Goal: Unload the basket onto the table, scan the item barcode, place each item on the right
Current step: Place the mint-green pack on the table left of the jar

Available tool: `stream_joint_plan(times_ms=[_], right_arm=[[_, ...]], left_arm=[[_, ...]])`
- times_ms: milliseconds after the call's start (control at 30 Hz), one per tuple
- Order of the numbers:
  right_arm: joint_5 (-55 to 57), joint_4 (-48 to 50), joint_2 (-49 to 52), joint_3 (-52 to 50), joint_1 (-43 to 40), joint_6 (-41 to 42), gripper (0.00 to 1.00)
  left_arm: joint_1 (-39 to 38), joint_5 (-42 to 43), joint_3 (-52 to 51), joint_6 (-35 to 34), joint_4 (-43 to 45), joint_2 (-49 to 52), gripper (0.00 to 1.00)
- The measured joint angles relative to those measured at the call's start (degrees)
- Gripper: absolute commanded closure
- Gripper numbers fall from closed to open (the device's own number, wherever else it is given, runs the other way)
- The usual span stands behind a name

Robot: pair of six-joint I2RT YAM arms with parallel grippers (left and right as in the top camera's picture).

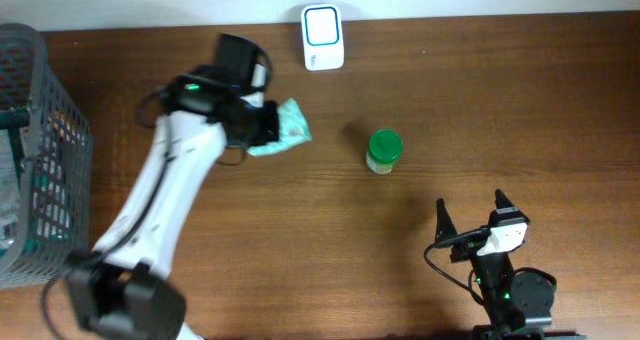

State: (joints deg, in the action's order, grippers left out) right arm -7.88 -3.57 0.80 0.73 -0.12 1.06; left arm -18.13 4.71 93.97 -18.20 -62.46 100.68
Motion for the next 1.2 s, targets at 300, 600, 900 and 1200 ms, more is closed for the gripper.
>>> stream_joint_plan(times_ms=[300, 600, 900, 1200], right_arm=[[0.00, 0.00, 0.00, 0.00, 0.00, 0.02, 0.02], [0.00, 0.00, 0.00, 0.00, 0.00, 0.00, 0.02], [0.00, 0.00, 0.00, 0.00, 0.00, 0.02, 0.02], [0.00, 0.00, 0.00, 0.00, 0.00, 0.02, 0.02]], left_arm=[[-8.37, 2.32, -1.09, -0.02, 10.51, 12.33, 0.62], [-8.74, 2.43, -0.59, -1.60, 10.93, 16.37, 0.21], [-2.54, -2.01, 22.36, 0.72, -1.77, 11.50, 0.26], [22.53, -12.94, 33.48, 0.87, -8.52, -5.84, 0.27]])
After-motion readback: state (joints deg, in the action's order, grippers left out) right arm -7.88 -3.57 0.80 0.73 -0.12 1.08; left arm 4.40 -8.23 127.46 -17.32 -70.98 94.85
